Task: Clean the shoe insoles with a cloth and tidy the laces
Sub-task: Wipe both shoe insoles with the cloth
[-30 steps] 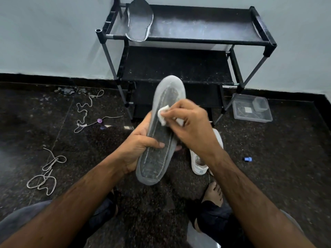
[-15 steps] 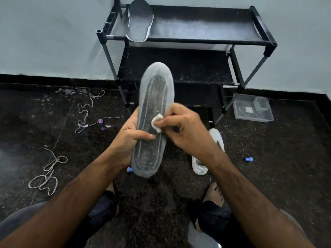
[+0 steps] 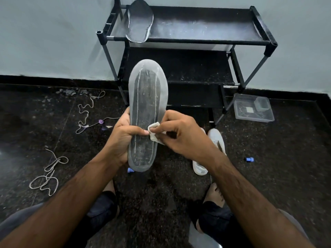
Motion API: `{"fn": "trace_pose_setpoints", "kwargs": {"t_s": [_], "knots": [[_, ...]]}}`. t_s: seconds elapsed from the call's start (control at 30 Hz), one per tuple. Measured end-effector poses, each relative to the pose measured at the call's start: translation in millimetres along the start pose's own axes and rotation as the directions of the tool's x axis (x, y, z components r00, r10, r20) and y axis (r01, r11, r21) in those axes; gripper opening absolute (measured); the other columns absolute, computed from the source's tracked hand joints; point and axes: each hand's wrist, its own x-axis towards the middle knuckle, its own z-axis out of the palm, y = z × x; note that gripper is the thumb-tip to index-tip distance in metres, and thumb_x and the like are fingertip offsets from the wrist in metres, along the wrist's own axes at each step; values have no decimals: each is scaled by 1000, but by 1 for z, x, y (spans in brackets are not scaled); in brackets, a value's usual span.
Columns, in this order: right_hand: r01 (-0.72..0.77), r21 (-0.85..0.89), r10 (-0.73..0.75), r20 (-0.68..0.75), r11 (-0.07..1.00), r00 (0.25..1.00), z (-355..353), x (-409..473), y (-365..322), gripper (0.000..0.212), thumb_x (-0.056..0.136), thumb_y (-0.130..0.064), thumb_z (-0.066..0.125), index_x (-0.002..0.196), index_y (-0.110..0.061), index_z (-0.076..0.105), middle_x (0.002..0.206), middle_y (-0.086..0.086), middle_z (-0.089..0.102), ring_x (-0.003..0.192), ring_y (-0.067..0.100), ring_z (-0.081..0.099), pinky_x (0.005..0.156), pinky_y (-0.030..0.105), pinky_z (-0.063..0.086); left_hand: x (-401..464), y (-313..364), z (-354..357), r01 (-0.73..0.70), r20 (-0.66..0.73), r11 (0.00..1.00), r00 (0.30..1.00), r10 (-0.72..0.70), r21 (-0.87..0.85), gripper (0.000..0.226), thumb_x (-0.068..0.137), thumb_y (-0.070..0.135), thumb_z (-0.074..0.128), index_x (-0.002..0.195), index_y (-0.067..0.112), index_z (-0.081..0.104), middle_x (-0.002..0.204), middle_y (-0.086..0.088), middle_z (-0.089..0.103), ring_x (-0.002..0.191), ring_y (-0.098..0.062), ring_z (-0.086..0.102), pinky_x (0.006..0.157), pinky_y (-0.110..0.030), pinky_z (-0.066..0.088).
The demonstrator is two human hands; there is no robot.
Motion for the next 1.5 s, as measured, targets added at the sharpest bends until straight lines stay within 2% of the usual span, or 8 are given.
{"fn": "trace_pose_setpoints", "kwargs": {"t_s": [0.17, 0.3, 0.5, 0.73, 0.93, 1.13, 1.33, 1.5], "knots": [[-87, -54, 75, -197, 995, 978, -1, 0, 5, 19, 88, -8, 79, 106, -13, 79, 90, -4, 60, 80, 11, 61, 71, 26, 55, 0, -6, 7, 92, 23, 995, 996, -91, -28, 71, 68, -17, 54, 136, 2, 48, 102, -16, 70, 83, -25, 72, 71, -35, 62], [-224, 44, 225, -345, 974, 911, -2, 2, 9, 20, 87, -6, 78, 106, -13, 80, 91, -1, 64, 83, 11, 65, 73, 27, 57, -6, -16, 13, 113, 192, 990, 977, -96, -79, 80, 69, -19, 53, 142, 13, 46, 119, -19, 65, 104, -30, 66, 93, -45, 57], [-98, 136, 102, -17, 986, 995, 2, 1, -1, 14, 85, -8, 82, 99, -11, 81, 88, 2, 64, 80, 11, 62, 69, 22, 53, 0, -11, 6, 56, 93, 997, 994, -51, -53, 82, 64, -31, 29, 133, 7, 53, 109, -14, 71, 96, -23, 69, 75, -28, 59], [-179, 18, 173, -355, 984, 919, 0, 1, 5, 14, 89, -7, 78, 102, -12, 80, 89, -1, 62, 78, 12, 63, 68, 26, 56, -7, -18, 17, 102, 217, 994, 972, -93, -32, 90, 58, -26, 34, 141, 6, 49, 118, -24, 63, 105, -32, 65, 88, -41, 58], [-72, 136, 63, 73, 988, 995, 6, 3, -2, 13, 84, -5, 82, 94, -13, 82, 86, -4, 63, 76, 8, 62, 66, 20, 49, -4, -14, 7, 105, 116, 994, 987, -109, 43, 89, 58, -30, 27, 135, 8, 51, 110, -13, 71, 105, -27, 68, 74, -28, 60], [-178, -25, 162, -306, 984, 938, -2, -1, 10, 15, 87, -6, 78, 100, -13, 80, 88, -4, 61, 77, 8, 61, 71, 23, 54, -9, -22, 23, 146, 286, 989, 948, -142, 8, 103, 59, -31, 32, 148, 19, 42, 140, -27, 52, 123, -35, 57, 99, -57, 51], [-84, 151, 80, 37, 985, 996, 7, 3, -4, 17, 85, -9, 83, 101, -13, 82, 87, -4, 65, 79, 7, 63, 70, 12, 47, -3, -16, 10, 114, 123, 991, 985, -123, 75, 96, 56, -34, 29, 140, 9, 46, 118, -14, 69, 111, -26, 68, 72, -30, 61], [-235, 30, 236, -222, 971, 946, 5, 3, 10, 18, 84, -8, 81, 101, -14, 81, 88, -3, 64, 78, 7, 63, 71, 16, 50, -4, -27, 19, 182, 132, 982, 973, -188, 53, 88, 60, -30, 37, 139, 9, 44, 130, -28, 59, 114, -39, 65, 93, -55, 56]]}}
